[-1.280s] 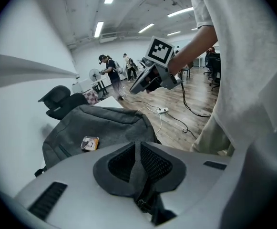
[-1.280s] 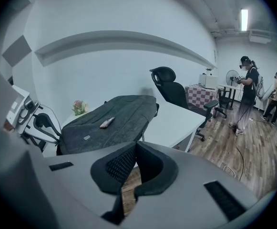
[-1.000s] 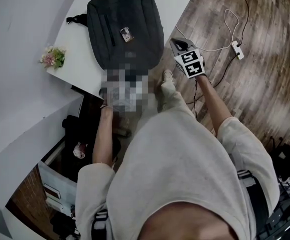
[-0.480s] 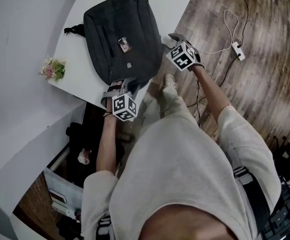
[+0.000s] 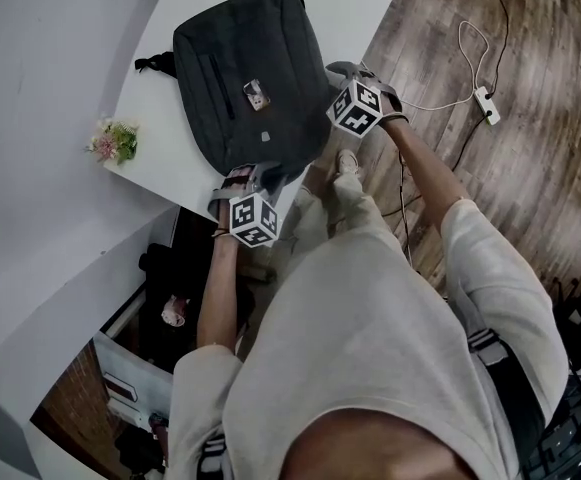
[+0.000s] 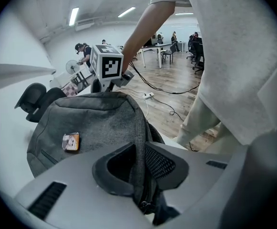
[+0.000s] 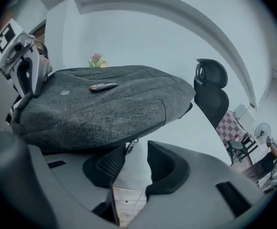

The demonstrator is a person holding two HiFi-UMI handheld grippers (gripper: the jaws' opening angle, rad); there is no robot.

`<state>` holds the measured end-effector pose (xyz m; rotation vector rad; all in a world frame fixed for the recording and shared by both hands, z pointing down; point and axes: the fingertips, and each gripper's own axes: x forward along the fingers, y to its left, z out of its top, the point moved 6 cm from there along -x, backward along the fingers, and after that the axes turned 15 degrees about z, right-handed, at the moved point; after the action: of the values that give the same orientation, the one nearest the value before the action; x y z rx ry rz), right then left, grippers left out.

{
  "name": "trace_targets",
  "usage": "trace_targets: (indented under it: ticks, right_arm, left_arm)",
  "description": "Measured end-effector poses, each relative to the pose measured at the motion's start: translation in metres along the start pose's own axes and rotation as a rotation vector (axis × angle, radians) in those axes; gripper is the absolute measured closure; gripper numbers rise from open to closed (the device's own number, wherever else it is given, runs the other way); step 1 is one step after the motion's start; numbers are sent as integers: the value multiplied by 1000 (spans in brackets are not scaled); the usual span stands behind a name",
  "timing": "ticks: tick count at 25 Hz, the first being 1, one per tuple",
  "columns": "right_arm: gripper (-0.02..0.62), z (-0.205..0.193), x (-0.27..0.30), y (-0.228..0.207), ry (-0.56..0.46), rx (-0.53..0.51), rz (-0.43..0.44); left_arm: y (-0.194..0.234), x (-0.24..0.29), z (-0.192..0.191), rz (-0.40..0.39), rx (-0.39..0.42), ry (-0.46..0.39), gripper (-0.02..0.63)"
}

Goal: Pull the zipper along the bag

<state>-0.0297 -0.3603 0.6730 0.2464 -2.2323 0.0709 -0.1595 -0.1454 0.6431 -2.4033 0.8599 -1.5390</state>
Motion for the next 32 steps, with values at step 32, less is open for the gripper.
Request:
trace_targets:
  ticks: [32]
  right_arm:
    - [575, -38, -34, 101, 178, 122, -51]
  left_arm:
    - [4, 23, 22, 28, -199, -24, 526]
